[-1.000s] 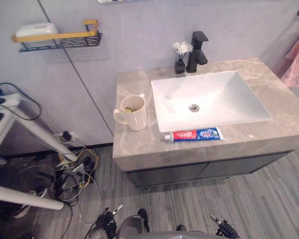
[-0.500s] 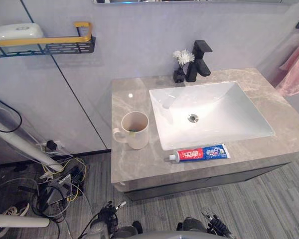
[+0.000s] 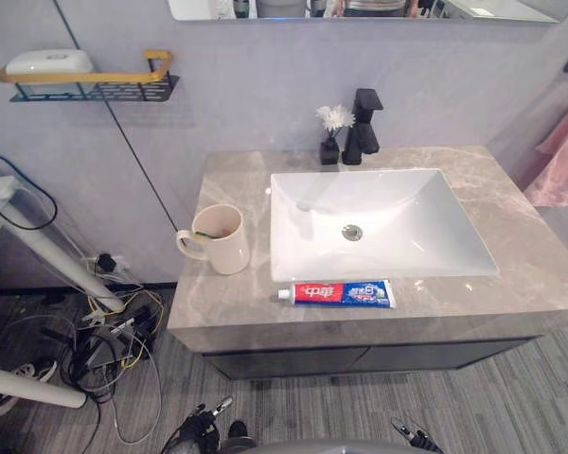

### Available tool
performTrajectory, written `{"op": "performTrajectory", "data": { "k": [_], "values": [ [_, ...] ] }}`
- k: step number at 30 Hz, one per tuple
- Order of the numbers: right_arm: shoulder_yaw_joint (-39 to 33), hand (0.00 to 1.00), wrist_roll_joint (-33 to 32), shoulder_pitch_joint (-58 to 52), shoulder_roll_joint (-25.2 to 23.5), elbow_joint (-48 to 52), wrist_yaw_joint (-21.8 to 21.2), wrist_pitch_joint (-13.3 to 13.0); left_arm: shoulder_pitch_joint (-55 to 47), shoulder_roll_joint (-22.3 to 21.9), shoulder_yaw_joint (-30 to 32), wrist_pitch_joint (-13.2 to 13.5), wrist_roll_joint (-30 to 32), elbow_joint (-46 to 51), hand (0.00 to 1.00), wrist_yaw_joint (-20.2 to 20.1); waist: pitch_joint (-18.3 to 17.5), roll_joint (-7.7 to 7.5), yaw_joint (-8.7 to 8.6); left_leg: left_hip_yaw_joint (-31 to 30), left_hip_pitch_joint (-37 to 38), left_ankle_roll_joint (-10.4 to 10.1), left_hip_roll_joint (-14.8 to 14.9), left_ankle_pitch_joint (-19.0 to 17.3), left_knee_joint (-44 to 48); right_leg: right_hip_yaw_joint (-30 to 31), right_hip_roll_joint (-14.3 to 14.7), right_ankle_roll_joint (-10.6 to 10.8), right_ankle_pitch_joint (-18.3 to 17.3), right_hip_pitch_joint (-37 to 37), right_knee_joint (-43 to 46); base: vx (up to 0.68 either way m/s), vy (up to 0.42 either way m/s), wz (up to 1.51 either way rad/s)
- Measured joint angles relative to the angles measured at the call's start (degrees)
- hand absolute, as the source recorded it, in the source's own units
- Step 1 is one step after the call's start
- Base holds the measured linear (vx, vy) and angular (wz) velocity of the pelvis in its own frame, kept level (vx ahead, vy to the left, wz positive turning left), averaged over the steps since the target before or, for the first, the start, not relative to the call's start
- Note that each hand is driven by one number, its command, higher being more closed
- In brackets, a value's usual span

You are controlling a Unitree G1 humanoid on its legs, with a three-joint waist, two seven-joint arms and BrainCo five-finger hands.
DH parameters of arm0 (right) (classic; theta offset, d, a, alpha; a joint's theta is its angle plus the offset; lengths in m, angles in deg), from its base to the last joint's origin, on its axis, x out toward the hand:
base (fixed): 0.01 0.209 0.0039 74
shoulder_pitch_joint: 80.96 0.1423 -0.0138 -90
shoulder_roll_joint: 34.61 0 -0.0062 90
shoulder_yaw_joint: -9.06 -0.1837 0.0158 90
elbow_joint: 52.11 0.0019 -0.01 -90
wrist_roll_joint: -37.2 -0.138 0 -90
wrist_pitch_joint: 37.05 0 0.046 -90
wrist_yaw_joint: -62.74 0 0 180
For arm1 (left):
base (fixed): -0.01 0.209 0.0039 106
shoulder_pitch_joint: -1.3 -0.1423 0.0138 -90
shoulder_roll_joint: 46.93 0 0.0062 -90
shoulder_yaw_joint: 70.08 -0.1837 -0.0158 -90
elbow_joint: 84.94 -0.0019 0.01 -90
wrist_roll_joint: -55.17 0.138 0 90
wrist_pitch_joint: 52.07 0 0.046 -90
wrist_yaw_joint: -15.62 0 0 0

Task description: Organize washtable

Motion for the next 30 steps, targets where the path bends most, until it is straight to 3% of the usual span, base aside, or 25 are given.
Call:
{"op": "performTrajectory", "data": {
  "k": [6,12,16,20,22,26,30],
  "values": [
    [1.0,0.00,0.0,0.2,-0.8,0.0,0.0,0.0,0.0,0.6,-0.7,0.0,0.1,0.0,0.00,0.0,-0.5,-1.13,-0.18,0.1,0.6,0.2,-1.2,0.1,-0.2,-0.1,-0.9,0.3,0.4,1.0,-0.8,0.03,0.021,0.01],
    [5.9,0.00,0.0,1.6,-0.3,0.9,0.2,-0.3,0.6,0.7,-5.7,0.4,0.0,1.4,0.00,0.3,1.7,0.03,-0.85,-4.8,-2.4,0.2,-1.6,0.0,4.1,-5.1,-0.9,-0.1,0.1,3.1,-0.5,-0.06,-0.013,0.40],
    [8.4,0.00,0.0,3.5,2.1,0.8,0.2,-0.6,0.7,-0.2,-6.8,0.8,-0.1,2.9,0.00,0.5,4.3,2.81,-0.17,-8.2,-6.8,0.3,-0.9,0.5,8.0,-8.2,-1.0,-1.7,-1.5,1.0,3.5,-0.19,0.017,0.44],
    [8.4,0.00,0.0,3.4,2.4,1.0,0.3,-0.6,0.2,-0.2,-6.4,0.8,-1.6,3.3,0.00,0.6,4.4,2.91,-0.71,-4.4,-7.9,2.3,-0.9,-6.0,16.9,-7.8,-3.8,-1.4,-1.6,-0.9,5.8,-0.07,0.092,-0.04],
    [6.8,0.00,-0.1,2.8,1.9,1.4,0.4,-0.6,0.0,0.1,-6.2,0.7,-1.8,2.9,0.00,0.6,3.7,2.61,-1.33,-3.7,-6.1,1.7,-2.2,-4.5,10.4,-7.4,-4.4,0.2,-0.4,-1.1,4.1,-0.02,0.174,-0.03],
    [5.4,0.00,-0.1,2.0,0.5,1.4,0.4,-0.3,-0.1,1.0,-6.1,0.4,-1.8,2.7,0.00,0.5,2.6,0.71,-1.43,-1.6,-2.5,2.2,-4.0,0.1,0.9,-6.0,-5.3,1.1,1.7,-1.8,1.2,0.04,0.107,-0.10],
    [4.4,0.00,-0.1,1.3,0.1,2.1,0.4,-0.2,-0.4,0.8,-6.4,0.3,-1.7,2.5,0.00,0.3,2.2,0.87,-1.68,0.3,-0.1,2.8,-5.2,0.5,-1.1,-4.3,-6.1,1.9,2.8,-1.1,0.2,0.08,0.042,-0.23]
  ]
}}
